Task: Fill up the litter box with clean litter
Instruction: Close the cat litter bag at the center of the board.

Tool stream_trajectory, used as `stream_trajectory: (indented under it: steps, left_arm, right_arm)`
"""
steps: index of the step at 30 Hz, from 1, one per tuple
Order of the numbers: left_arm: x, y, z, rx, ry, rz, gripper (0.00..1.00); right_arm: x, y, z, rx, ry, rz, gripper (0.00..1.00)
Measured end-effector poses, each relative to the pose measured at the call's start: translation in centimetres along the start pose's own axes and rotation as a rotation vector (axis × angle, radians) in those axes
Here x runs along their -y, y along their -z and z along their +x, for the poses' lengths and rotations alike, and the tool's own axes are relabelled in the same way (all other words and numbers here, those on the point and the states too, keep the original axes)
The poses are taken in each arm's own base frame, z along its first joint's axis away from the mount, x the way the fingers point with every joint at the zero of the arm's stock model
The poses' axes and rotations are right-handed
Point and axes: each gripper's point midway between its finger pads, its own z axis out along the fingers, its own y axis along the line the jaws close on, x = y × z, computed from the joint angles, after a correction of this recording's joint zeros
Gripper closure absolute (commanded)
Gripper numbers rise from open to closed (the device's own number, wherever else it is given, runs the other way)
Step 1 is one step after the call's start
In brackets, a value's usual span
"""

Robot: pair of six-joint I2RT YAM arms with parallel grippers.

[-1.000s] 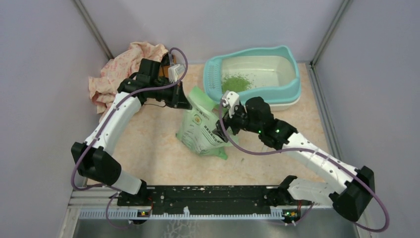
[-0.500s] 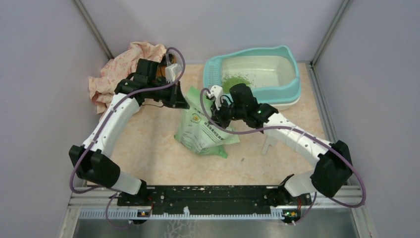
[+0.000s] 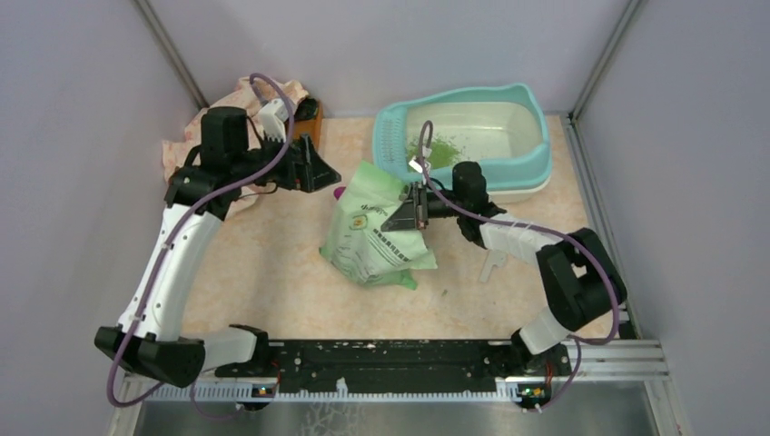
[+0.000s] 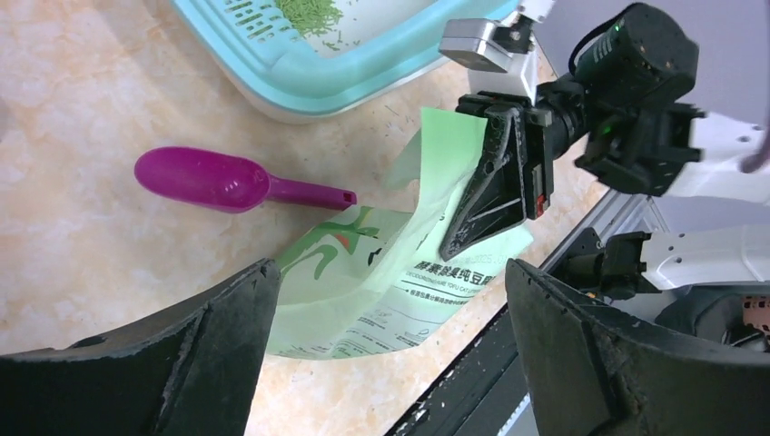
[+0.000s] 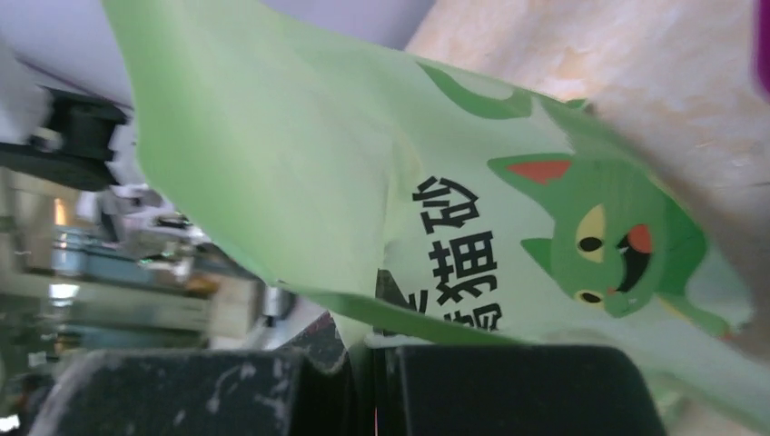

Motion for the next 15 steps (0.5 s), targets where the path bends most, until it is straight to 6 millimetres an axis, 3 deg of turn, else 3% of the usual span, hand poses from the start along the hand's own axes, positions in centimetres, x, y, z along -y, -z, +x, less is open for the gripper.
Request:
stream_trajectory:
  steps: [4, 8, 12, 15]
  left_arm:
    - [0.2, 1.0, 0.6, 0.032, 0.031, -0.023, 0.01]
    - [1.5, 2.2, 3.0, 0.051, 0.092, 0.001, 0.01]
    - [3.6, 3.2, 4.9, 0.055, 0.141, 0.017, 0.01]
    - [4.6, 4.2, 4.8, 0.087, 0.178, 0.011, 0.01]
  right_arm:
    - [-1.3, -0.5, -0.4, 0.056, -0.191, -0.140, 1.00]
    - [-2.6, -0.7, -0.4, 0.076, -0.351, -0.252, 1.00]
    - [-3.7, -0.4, 1.0, 0.049, -0.388, -0.285, 1.00]
    - [-4.4, -0.1, 1.4, 0.040, -0.374, -0.280, 1.00]
